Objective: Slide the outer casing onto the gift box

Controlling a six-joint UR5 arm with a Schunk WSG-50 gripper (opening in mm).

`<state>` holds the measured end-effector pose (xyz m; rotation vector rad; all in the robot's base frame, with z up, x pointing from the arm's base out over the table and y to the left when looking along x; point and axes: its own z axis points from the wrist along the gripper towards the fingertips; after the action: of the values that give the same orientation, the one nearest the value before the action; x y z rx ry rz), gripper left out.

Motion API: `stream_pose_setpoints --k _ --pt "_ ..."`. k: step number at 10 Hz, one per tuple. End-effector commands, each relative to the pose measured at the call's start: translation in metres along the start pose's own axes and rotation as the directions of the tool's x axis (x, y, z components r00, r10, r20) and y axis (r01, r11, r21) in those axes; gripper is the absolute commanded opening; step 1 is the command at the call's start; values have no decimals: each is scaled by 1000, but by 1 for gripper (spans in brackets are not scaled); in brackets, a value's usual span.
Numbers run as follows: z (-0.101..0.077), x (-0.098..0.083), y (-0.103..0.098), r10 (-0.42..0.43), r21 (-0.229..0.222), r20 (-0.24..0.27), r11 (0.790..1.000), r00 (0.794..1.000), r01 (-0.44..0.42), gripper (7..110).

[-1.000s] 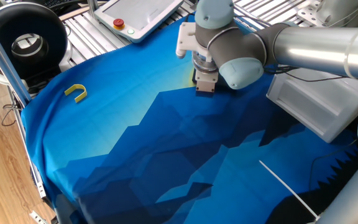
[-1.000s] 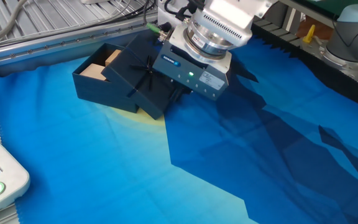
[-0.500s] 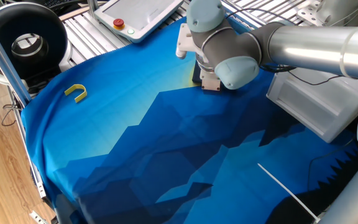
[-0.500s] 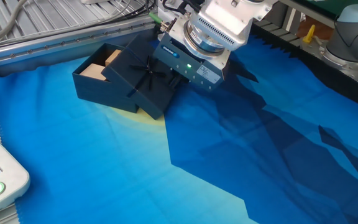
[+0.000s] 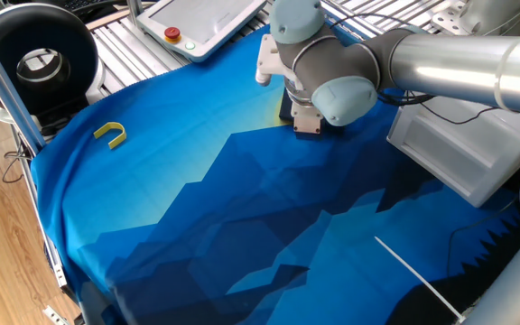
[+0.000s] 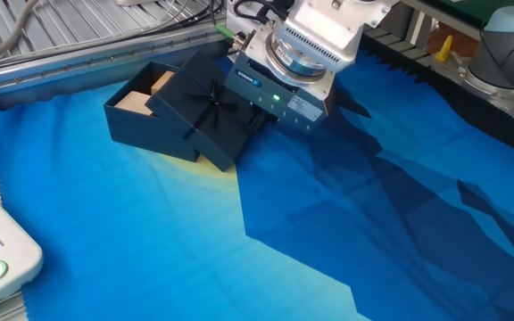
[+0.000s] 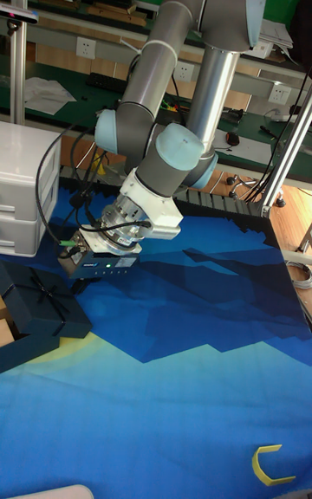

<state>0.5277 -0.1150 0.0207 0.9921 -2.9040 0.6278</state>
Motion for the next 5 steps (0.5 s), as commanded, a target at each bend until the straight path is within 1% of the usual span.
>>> stream_pose_setpoints --k 1,3,4,5 --pt "-1 -8 16 -33 -67 39 997 999 35 7" --pt "8 2 20 -66 -94 7 993 998 66 7" --pt "14 4 19 -75 -95 -4 993 997 74 7" --pt "21 3 19 -79 -97 -1 992 997 79 7"
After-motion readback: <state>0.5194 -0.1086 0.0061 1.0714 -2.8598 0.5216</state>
